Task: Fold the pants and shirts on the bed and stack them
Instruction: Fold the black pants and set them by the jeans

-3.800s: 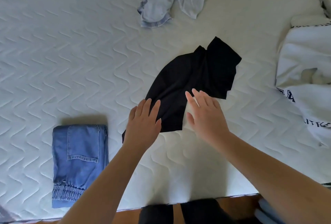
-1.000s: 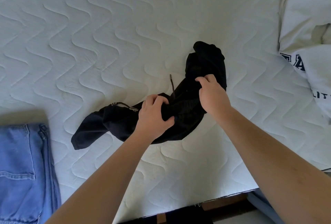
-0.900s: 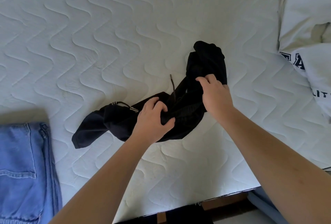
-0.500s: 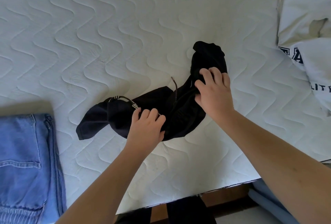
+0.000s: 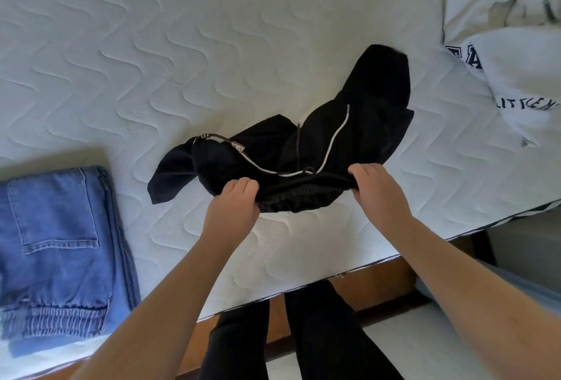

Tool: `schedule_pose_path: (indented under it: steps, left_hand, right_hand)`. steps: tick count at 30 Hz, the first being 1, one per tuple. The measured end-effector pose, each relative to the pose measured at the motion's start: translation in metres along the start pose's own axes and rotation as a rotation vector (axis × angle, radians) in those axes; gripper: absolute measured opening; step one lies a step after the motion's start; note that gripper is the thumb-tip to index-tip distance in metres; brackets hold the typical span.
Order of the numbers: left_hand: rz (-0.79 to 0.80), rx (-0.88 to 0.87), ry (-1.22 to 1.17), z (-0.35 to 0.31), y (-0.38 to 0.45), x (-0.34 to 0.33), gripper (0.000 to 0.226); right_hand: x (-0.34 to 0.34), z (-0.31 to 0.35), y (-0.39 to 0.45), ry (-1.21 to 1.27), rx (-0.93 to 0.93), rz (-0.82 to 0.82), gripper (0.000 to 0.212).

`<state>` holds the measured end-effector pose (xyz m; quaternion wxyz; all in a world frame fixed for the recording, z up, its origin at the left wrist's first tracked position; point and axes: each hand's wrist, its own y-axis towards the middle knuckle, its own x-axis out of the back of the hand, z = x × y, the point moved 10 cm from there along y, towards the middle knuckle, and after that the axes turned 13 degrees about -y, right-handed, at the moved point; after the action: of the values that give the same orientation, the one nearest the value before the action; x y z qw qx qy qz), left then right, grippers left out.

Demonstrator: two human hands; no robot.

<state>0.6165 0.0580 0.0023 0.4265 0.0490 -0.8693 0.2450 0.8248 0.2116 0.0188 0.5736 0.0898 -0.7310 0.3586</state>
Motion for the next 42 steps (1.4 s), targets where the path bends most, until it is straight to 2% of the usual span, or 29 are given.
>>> schedule_pose_path:
  steps: [2,3,8,10,13,16,20,22,24,29,34,36,39,42]
  left_hand:
    - [-0.033,-0.022,-0.042,-0.005,-0.017,0.013,0.016]
    - [-0.047,-0.039,-0.03,-0.008,-0.026,0.021,0.015]
    - [-0.116,-0.184,0.063,-0.029,-0.074,0.076,0.026]
    - [-0.138,-0.207,0.07,-0.037,-0.09,0.103,0.026]
    - [-0.108,-0.237,0.019,-0.043,-0.109,0.135,0.028]
    - [-0.107,-0.28,-0.096,-0.051,-0.121,0.17,0.03]
    - [-0.244,-0.298,-0.275,-0.064,-0.133,0.225,0.028]
    - [-0.247,-0.309,-0.308,-0.075,-0.137,0.245,0.027]
    - [-0.239,-0.282,-0.334,-0.082,-0.14,0.263,0.027]
    - [-0.301,-0.243,-0.369,-0.092,-0.151,0.314,0.036]
    - [-0.308,-0.394,-0.536,-0.123,-0.17,0.353,0.046]
    - [-0.313,-0.458,-0.566,-0.135,-0.177,0.364,0.046]
    - [-0.321,-0.509,-0.595,-0.143,-0.183,0.373,0.046]
    - [-0.331,-0.481,-0.607,-0.138,-0.183,0.374,0.045]
  right_hand:
    - [-0.004,0.007,-0.017,-0.001,0.006,0.02,0.043]
    - [-0.003,0.012,-0.025,-0.038,0.025,0.02,0.042]
    - [0.037,0.024,-0.065,-0.188,0.048,-0.071,0.024]
    - [0.06,0.025,-0.078,-0.207,0.06,-0.131,0.023]
    - [0.096,0.038,-0.098,-0.225,0.174,-0.233,0.02]
    - [0.129,0.051,-0.119,-0.226,0.26,-0.311,0.029]
    - [0.186,0.056,-0.143,-0.199,0.224,-0.501,0.023]
    - [0.216,0.057,-0.151,-0.201,0.197,-0.626,0.021]
    - [0.236,0.06,-0.156,-0.2,0.194,-0.665,0.021]
    - [0.283,0.062,-0.166,-0.192,0.179,-0.693,0.031]
    - [0.329,0.057,-0.181,-0.229,0.05,-0.693,0.028]
    - [0.338,0.059,-0.182,-0.261,0.049,-0.628,0.029]
    - [0.33,0.056,-0.176,-0.366,0.008,-0.388,0.029]
    - [0.335,0.044,-0.179,-0.241,-0.078,-0.378,0.032]
